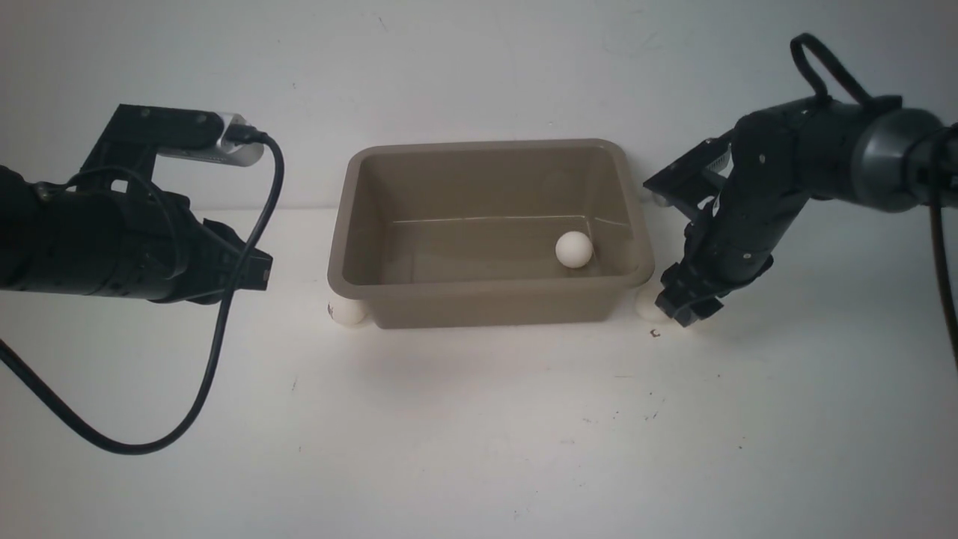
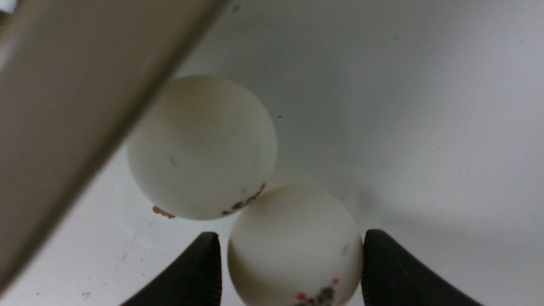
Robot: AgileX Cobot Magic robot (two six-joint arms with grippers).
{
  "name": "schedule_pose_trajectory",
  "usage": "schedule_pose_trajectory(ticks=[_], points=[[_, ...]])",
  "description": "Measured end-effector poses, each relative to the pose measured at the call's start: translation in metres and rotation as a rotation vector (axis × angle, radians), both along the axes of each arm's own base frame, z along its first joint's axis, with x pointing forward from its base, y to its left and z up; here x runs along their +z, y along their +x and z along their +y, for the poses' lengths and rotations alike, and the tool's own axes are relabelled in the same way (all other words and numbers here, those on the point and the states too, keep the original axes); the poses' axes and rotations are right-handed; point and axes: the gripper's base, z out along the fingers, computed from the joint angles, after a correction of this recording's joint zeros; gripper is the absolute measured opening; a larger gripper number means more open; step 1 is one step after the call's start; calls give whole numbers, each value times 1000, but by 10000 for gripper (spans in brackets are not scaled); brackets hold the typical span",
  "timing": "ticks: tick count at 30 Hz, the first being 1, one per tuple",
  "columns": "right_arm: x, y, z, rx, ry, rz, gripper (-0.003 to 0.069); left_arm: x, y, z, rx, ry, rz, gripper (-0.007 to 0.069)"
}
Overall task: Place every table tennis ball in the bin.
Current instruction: Use the right arm to clamp the table tennis ball closest to it, then use the right arm to put the table tennis ball into the box
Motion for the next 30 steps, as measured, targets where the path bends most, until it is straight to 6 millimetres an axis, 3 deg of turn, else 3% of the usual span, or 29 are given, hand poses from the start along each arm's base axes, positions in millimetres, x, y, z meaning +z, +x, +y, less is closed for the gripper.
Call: schedule_pose_trajectory(ticks=[8,14,23,26,30], points=[[-5,1,0,-4,-7,8,365,0,0,0,0,0,0,51],[12,-1,-3,-3,-26,-23,365,0,0,0,-5,5,-3,51],[88,-7,-7,-60,1,-184,365,0,0,0,-6,6,-4,51],[119,-5,10,-47,87,-273,365,0,0,0,-6,6,-4,51],[140,-6,46,3,177,-334,365,0,0,0,-6,6,-4,51]])
